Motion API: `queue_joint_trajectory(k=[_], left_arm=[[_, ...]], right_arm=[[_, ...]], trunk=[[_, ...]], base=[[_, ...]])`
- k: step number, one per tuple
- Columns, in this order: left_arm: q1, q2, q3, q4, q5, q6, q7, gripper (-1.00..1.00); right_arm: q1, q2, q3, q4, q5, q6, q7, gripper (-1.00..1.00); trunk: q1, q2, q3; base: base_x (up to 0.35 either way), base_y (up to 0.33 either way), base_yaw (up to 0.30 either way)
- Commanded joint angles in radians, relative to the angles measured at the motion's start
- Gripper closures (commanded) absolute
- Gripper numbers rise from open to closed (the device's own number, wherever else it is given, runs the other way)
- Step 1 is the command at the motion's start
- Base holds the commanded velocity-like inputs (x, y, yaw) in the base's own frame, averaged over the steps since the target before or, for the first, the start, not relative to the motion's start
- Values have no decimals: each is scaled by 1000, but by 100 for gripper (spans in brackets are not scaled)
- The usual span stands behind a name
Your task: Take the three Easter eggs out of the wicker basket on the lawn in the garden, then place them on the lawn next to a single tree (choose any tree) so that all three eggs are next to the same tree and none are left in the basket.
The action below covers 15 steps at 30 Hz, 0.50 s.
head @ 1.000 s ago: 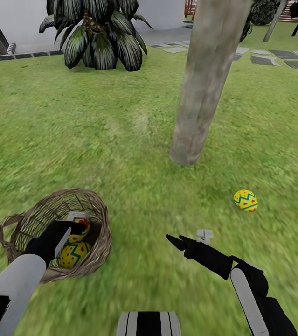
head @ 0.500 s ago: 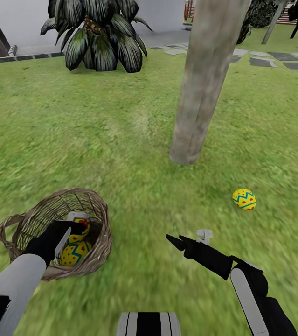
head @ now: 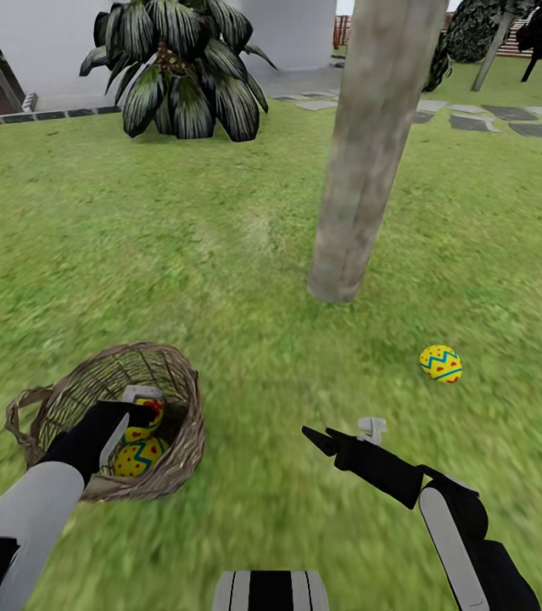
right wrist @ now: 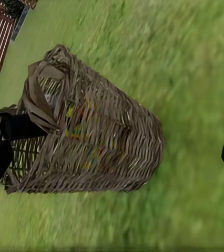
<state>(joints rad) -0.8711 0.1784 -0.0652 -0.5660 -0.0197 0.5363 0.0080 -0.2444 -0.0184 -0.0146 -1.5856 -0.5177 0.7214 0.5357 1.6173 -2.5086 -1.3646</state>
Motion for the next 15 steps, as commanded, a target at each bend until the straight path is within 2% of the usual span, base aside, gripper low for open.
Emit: queue_joint_trajectory(k=[1,5,15], left_arm=[[0,1,-5,-2,-2,5,0,100],[0,1,-6,-3,-3,4,2,100],[0,1,-6,-3,-3,4,3,100]], right_arm=[[0,0,-1,0,-4,7,1,-100],[-1,0,-2,0,-4,7,2,-100],[-1,0,-2,0,-4,7,1,-100]], trunk=[[-1,0,3],[-1,0,3],[-1,0,7]], base=[[-60,0,0],[-81,0,0],[-6,0,0]])
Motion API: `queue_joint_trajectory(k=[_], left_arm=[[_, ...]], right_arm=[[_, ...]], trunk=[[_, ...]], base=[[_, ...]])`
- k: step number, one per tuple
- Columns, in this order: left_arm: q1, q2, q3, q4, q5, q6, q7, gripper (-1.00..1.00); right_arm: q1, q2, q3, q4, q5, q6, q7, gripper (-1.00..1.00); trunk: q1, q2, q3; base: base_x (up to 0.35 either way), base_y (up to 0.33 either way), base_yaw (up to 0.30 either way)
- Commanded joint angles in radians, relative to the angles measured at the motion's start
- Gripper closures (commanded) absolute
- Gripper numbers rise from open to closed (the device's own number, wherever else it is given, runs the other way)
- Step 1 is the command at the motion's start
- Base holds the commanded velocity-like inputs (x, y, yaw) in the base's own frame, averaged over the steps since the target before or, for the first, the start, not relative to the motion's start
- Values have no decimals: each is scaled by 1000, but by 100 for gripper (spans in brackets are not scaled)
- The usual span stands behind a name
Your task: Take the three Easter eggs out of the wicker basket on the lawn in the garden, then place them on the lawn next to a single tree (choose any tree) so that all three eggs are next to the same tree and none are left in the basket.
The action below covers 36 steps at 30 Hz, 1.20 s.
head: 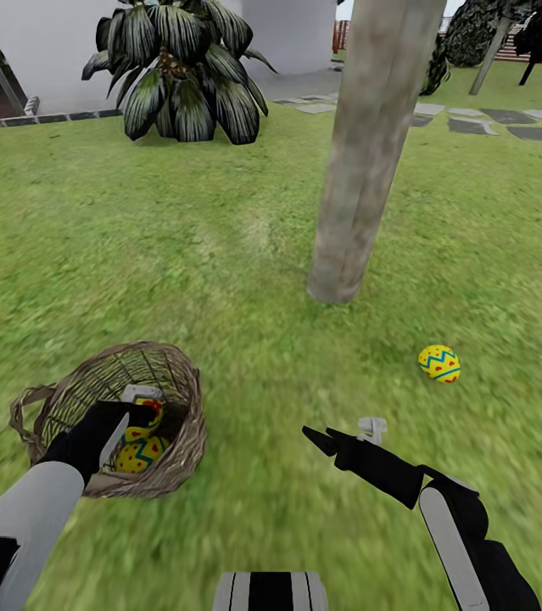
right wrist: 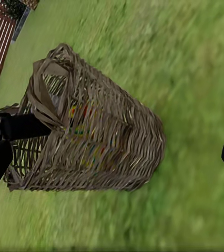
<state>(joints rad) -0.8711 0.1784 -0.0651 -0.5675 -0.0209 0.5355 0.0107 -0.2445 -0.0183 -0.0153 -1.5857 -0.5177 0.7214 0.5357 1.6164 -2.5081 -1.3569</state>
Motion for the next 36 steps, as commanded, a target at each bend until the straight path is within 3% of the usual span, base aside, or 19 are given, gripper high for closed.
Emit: queue_joint_trajectory(k=[1,36], left_arm=[[0,1,-6,-2,-2,5,0,100],[0,0,-5,5,-7,14,3,100]], right_arm=[[-1,0,-1,0,-4,7,1,-100],[-1,3,0,0,-2,7,1,-100]], trunk=[[-1,0,3],[-17,8,138]], base=[[0,0,0],[-47,0,0]])
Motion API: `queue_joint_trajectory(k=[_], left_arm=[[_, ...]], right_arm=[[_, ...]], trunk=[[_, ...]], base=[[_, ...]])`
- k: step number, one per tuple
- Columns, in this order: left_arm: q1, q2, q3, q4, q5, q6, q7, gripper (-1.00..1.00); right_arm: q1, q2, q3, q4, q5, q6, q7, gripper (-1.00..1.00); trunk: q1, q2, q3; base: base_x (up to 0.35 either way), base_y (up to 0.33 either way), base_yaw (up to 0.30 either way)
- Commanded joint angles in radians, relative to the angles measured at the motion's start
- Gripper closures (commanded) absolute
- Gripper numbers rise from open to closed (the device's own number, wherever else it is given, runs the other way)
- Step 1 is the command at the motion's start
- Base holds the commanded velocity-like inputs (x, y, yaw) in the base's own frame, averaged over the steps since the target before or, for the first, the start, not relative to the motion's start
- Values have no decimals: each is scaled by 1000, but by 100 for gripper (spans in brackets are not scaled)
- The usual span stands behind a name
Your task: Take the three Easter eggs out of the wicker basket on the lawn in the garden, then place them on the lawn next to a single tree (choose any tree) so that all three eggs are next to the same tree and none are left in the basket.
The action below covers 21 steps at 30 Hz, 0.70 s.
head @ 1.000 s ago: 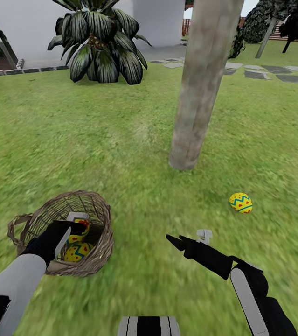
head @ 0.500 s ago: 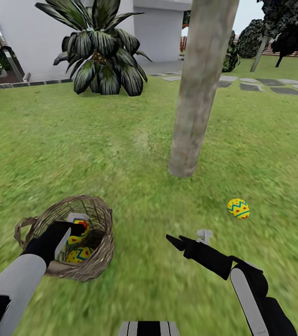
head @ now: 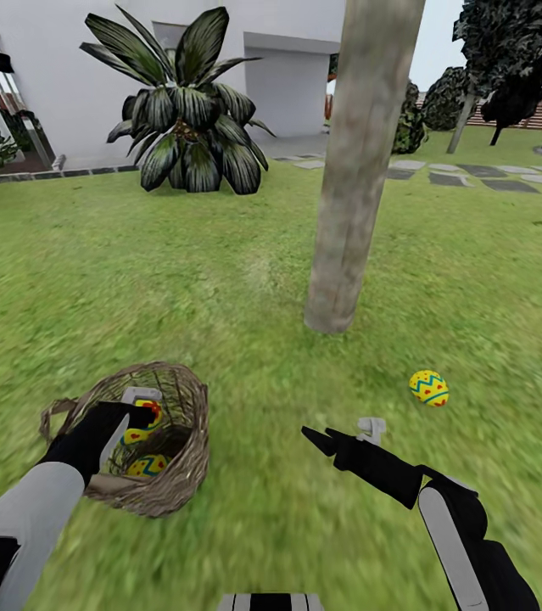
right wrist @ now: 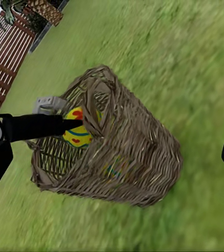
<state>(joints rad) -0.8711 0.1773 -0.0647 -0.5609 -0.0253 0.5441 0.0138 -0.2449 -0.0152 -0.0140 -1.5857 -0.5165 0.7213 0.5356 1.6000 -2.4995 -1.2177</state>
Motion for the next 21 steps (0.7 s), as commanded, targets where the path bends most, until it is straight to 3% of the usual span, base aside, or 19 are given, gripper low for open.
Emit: queue_joint_trajectory(k=[1,10,21], left_arm=[[0,1,-6,-1,-2,5,1,100],[0,1,-7,-5,-2,6,2,100],[0,-1,-6,-7,-2,7,3,100]], right_arm=[[-1,1,-1,0,-3,7,1,-100],[-1,1,0,0,-3,7,1,-100],[-1,1,-1,1,-3,7,1,-100]], trunk=[[-4,7,2],[-39,70,31],[-81,147,65]], base=[[-63,0,0],[-168,0,0],[-20,0,0]])
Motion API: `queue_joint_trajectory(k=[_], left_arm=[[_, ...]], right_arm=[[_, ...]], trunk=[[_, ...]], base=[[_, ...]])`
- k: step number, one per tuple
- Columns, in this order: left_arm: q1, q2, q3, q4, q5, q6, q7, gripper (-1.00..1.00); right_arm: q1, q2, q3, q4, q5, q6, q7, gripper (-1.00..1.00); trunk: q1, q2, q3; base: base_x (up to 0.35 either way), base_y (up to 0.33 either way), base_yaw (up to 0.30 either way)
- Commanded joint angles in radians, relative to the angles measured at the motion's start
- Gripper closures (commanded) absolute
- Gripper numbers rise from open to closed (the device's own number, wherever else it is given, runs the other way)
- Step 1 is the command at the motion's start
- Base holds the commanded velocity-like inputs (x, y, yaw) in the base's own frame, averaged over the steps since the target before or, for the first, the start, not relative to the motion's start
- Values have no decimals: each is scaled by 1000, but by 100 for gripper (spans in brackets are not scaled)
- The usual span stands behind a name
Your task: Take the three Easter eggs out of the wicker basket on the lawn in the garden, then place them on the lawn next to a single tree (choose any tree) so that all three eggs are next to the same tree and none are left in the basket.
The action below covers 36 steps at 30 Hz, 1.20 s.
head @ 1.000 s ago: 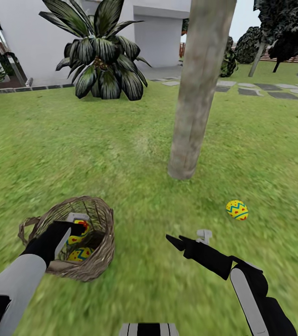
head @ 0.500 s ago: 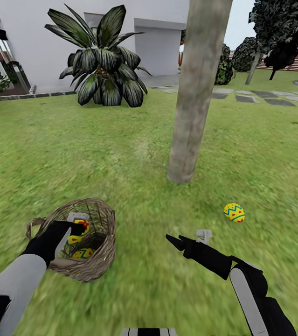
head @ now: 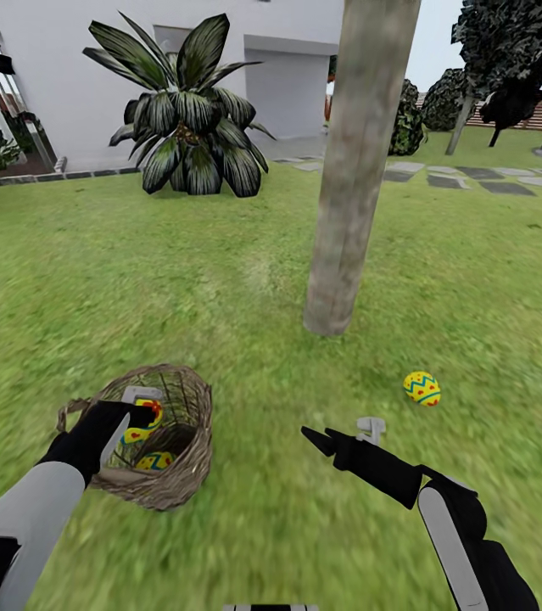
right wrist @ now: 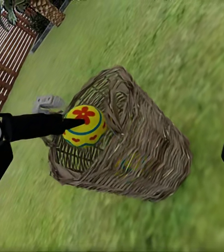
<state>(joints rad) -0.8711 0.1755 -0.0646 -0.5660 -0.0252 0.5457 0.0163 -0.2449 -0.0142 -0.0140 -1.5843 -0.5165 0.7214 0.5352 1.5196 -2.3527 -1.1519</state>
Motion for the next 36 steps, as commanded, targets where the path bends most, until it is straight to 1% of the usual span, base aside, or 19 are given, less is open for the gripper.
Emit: queue_joint_trajectory(k=[1,7,18,36], left_arm=[[0,1,-6,-1,-2,7,1,100],[0,1,-6,-1,-1,35,1,100],[0,1,-6,-2,1,39,1,100],[0,1,-4,-2,1,39,1,100]], right_arm=[[-1,0,-2,0,-4,7,1,-100],[-1,0,-5,0,-4,5,2,-100],[-1,0,-4,0,-4,5,3,-100],[-1,2,-3,0,-4,4,2,-100]], trunk=[[-4,7,2],[-27,49,21],[-69,126,56],[-138,252,112]], base=[[0,0,0],[-108,0,0],[-122,0,0],[-2,0,0]])
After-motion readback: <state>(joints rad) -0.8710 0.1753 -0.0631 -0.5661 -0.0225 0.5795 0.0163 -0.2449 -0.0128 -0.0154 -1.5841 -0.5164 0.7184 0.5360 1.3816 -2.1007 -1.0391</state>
